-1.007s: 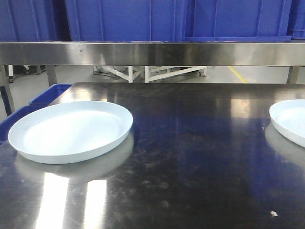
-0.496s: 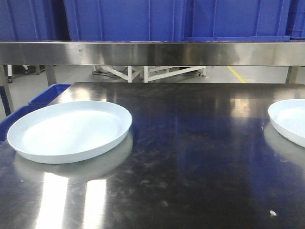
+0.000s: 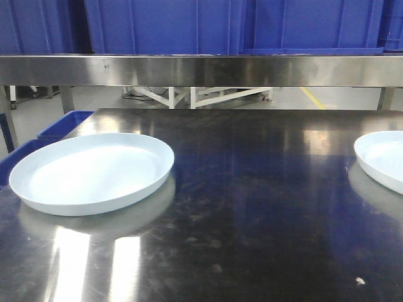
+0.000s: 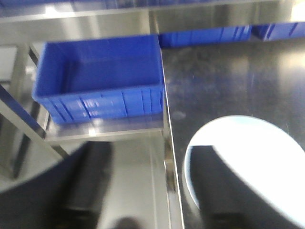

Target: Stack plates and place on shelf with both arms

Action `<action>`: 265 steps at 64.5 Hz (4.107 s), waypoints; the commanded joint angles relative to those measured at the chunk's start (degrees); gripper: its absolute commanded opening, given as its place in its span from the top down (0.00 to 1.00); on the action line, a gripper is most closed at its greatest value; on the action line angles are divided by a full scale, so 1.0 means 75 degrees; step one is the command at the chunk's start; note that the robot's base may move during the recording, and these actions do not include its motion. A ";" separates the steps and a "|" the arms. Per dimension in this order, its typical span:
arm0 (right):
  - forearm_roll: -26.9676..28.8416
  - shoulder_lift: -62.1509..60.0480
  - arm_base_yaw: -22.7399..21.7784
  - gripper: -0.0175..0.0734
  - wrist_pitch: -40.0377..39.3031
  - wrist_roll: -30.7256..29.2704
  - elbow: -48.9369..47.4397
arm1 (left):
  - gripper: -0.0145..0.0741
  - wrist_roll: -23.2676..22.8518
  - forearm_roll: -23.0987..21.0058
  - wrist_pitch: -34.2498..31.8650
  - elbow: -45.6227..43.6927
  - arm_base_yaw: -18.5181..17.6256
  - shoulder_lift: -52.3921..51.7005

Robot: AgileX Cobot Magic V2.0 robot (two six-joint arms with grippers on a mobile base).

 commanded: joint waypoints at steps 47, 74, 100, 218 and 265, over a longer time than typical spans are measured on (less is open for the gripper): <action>-0.0030 0.0240 -0.0021 0.20 -0.0689 -0.0059 -0.0309 | 0.22 -0.0088 -0.1109 -0.1234 -0.0255 -0.0040 0.4255; -0.0030 0.0240 -0.0021 0.20 -0.0689 -0.0059 -0.0309 | 0.22 -0.0088 -0.1109 -0.1391 -0.0255 -0.0040 0.4808; -0.0030 0.0240 -0.0021 0.20 -0.0683 -0.0059 -0.0309 | 0.22 -0.0088 -0.1109 -0.1449 -0.0255 -0.0040 0.5171; -0.0030 0.0240 -0.0021 0.41 -0.0680 -0.0059 -0.0309 | 0.59 -0.0088 -0.1435 -0.1220 -0.4007 -0.3590 0.6501; -0.0030 0.0240 -0.0021 0.40 -0.0690 -0.0059 -0.0309 | 0.74 -0.0088 -0.1251 -0.0707 -0.3990 -0.2528 0.4305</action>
